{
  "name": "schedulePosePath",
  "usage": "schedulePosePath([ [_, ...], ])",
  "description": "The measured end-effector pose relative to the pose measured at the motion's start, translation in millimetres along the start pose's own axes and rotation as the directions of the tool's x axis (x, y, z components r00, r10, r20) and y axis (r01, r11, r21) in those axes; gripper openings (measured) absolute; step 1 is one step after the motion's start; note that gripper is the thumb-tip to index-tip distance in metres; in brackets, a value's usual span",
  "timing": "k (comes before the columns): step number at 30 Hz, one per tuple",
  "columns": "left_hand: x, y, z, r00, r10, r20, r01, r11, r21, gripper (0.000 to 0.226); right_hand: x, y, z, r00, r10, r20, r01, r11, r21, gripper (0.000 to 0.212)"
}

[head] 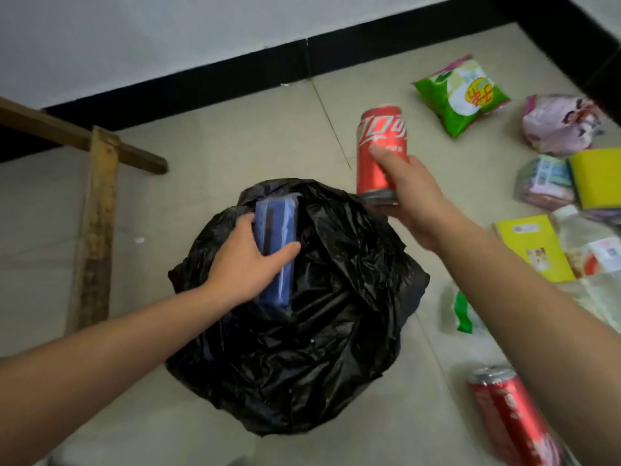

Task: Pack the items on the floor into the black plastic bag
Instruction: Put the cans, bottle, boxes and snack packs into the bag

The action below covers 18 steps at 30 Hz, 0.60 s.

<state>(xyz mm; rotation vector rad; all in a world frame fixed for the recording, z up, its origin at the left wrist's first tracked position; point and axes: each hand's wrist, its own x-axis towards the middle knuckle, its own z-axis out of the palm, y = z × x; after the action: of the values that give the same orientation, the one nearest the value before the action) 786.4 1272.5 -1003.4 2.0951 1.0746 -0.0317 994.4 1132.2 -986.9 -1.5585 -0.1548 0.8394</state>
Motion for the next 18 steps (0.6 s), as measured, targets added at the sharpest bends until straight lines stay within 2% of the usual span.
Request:
schedulePosePath([
  [2, -4.5, -14.7, 8.9, 0.993, -0.086, 0.079, 0.083, 0.996, 0.045, 0.091, -28.0, 18.1, 21.9, 0.984, 0.08, 0.157, -0.087, 0.995, 0.039, 0.045],
  [3, -3.1, -20.1, 12.4, 0.992, -0.107, 0.069, 0.103, 0.993, 0.066, 0.094, -39.2, 32.6, 31.9, 0.967, 0.14, 0.213, -0.146, 0.989, 0.014, 0.044],
  [5, 3.9, -28.5, 16.8, 0.993, -0.117, -0.015, 0.118, 0.987, 0.112, 0.092, -52.9, 66.6, 44.8, 0.933, 0.256, 0.253, -0.24, 0.966, -0.094, 0.056],
  [8, 19.7, -34.5, 17.0, 0.985, -0.123, -0.12, 0.142, 0.975, 0.171, 0.087, -52.4, 95.7, 43.5, 0.954, 0.272, 0.125, -0.232, 0.935, -0.268, 0.067],
  [10, 27.8, -35.9, 18.7, 0.986, -0.118, -0.121, 0.141, 0.969, 0.205, 0.088, -44.0, 98.8, 31.1, 0.978, 0.207, -0.036, -0.204, 0.898, -0.39, 0.065],
  [12, 33.5, -33.9, 23.7, 0.991, -0.089, -0.101, 0.111, 0.966, 0.235, 0.09, -36.2, 95.2, 16.9, 0.976, 0.16, -0.145, -0.207, 0.882, -0.423, 0.066],
  [18, 53.4, 2.8, 44.6, 0.999, 0.018, -0.033, -0.01, 0.975, 0.224, 0.099, -14.1, 78.9, -5.6, 0.964, -0.001, -0.266, -0.15, 0.825, -0.545, 0.073],
])
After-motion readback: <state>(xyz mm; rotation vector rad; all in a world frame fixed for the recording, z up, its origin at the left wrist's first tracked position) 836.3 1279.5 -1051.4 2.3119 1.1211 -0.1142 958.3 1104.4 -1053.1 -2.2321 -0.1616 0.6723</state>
